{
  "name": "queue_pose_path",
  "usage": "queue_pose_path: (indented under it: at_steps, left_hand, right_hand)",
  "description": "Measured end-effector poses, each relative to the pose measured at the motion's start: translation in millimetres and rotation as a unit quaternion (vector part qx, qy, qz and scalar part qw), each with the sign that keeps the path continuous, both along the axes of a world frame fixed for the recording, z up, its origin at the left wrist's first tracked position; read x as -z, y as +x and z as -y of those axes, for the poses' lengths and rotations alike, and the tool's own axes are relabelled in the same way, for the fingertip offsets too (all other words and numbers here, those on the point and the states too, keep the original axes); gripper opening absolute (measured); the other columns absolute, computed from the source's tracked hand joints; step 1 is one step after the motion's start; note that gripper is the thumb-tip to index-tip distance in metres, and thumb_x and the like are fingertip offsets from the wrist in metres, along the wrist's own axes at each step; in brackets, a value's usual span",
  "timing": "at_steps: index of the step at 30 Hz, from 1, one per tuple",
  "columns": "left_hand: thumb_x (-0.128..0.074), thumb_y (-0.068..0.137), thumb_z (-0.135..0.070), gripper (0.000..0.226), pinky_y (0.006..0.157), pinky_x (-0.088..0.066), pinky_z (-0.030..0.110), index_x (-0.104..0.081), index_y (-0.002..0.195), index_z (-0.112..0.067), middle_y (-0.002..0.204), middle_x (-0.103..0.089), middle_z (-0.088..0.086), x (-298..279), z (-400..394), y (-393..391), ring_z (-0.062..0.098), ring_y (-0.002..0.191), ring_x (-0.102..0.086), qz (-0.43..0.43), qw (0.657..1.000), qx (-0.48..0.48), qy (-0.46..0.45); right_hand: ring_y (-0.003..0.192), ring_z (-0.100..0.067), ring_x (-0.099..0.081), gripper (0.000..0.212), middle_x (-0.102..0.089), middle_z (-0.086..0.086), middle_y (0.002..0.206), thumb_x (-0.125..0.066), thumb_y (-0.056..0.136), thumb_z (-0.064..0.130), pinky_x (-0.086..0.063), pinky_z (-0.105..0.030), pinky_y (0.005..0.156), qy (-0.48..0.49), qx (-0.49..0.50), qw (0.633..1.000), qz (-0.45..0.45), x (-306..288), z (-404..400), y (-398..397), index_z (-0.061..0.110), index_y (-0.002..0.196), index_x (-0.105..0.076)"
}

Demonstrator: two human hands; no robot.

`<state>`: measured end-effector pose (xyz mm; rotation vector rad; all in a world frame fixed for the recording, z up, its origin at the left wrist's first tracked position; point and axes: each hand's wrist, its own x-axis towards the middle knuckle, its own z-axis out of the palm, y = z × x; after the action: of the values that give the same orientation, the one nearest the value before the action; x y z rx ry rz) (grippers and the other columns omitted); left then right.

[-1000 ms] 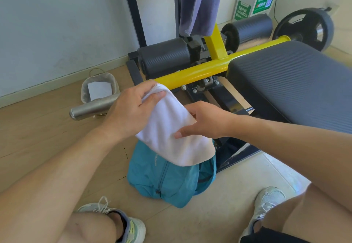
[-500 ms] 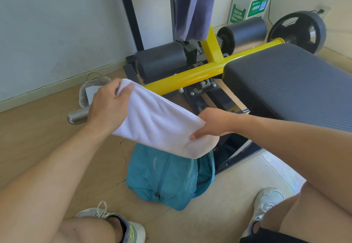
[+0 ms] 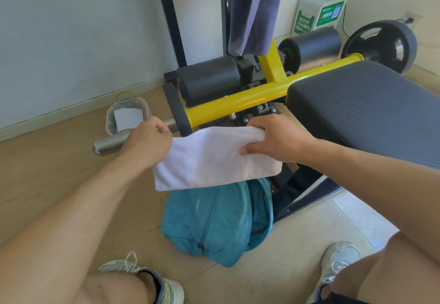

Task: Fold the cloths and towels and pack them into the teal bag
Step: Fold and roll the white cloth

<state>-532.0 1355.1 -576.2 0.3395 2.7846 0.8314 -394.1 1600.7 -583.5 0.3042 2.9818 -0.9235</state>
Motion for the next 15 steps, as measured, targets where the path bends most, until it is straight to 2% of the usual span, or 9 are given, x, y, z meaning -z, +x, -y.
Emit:
queue_pose_path:
  at_steps: [2,4,6,7,9,12,13,15]
  left_hand:
    - [-0.056,0.089,-0.017,0.026,0.091,-0.052,0.04,-0.057,0.111,-0.031,0.117,-0.066,-0.005,1,-1,5,0.023,0.107,-0.061,0.025,0.998,0.057,-0.016]
    - [-0.073,0.084,-0.023,0.063,0.099,-0.046,0.034,-0.045,0.14,-0.035,0.135,-0.054,-0.015,-2,-7,22,0.014,0.12,-0.056,0.05,0.987,0.155,-0.018]
    - [-0.085,0.076,-0.039,0.091,0.099,-0.037,0.026,-0.033,0.151,-0.04,0.144,-0.043,-0.021,-8,-18,41,0.005,0.129,-0.045,0.079,0.966,0.245,0.01]
    - [-0.086,0.073,-0.046,0.096,0.099,-0.034,0.024,-0.032,0.152,-0.041,0.144,-0.043,-0.024,-10,-23,49,0.002,0.13,-0.042,0.091,0.957,0.273,0.023]
    - [-0.084,0.073,-0.052,0.081,0.099,-0.036,0.021,-0.045,0.143,-0.043,0.136,-0.052,-0.028,-12,-30,62,-0.004,0.124,-0.048,0.099,0.944,0.311,0.042]
    - [-0.074,0.082,-0.055,0.015,0.078,-0.046,0.017,-0.068,0.096,-0.052,0.093,-0.071,-0.031,-11,-36,72,-0.011,0.089,-0.063,0.135,0.938,0.302,0.103]
    - [-0.069,0.086,-0.057,0.005,0.076,-0.049,0.021,-0.07,0.085,-0.051,0.087,-0.073,-0.027,-12,-37,75,-0.006,0.085,-0.066,0.143,0.938,0.289,0.13]
    - [-0.061,0.091,-0.056,0.02,0.084,-0.053,0.032,-0.074,0.082,-0.045,0.089,-0.077,-0.016,-13,-39,77,0.007,0.088,-0.071,0.156,0.935,0.263,0.179]
  right_hand:
    - [0.076,-0.005,-0.057,0.025,-0.063,0.016,0.076,-0.084,0.075,0.045,-0.044,-0.033,0.066,0.025,-0.025,0.999,-0.027,-9,5,4,0.037,0.08,-0.061]
    - [0.082,-0.01,-0.06,0.024,-0.067,0.016,0.08,-0.084,0.074,0.045,-0.049,-0.036,0.073,0.051,-0.048,0.996,-0.055,-17,12,7,0.039,0.088,-0.066]
    - [0.084,-0.011,-0.059,0.027,-0.067,0.018,0.084,-0.084,0.074,0.044,-0.048,-0.034,0.072,0.075,-0.072,0.992,-0.071,-24,21,10,0.04,0.096,-0.068]
    - [0.083,-0.01,-0.059,0.031,-0.066,0.019,0.086,-0.085,0.075,0.043,-0.048,-0.033,0.07,0.073,-0.082,0.991,-0.074,-26,25,11,0.04,0.099,-0.067]
    - [0.081,-0.009,-0.059,0.04,-0.067,0.019,0.088,-0.086,0.074,0.041,-0.049,-0.032,0.067,0.039,-0.091,0.992,-0.084,-30,30,12,0.04,0.102,-0.059]
    - [0.079,-0.008,-0.064,0.045,-0.07,0.015,0.086,-0.086,0.076,0.032,-0.053,-0.029,0.067,-0.012,-0.106,0.989,-0.099,-34,28,14,0.038,0.103,-0.051]
    - [0.082,-0.007,-0.065,0.043,-0.07,0.015,0.088,-0.084,0.079,0.029,-0.054,-0.027,0.068,-0.026,-0.108,0.989,-0.095,-35,27,16,0.035,0.105,-0.051]
    - [0.088,-0.005,-0.065,0.04,-0.071,0.013,0.097,-0.081,0.083,0.027,-0.055,-0.024,0.071,-0.059,-0.095,0.989,-0.092,-39,25,18,0.03,0.11,-0.052]
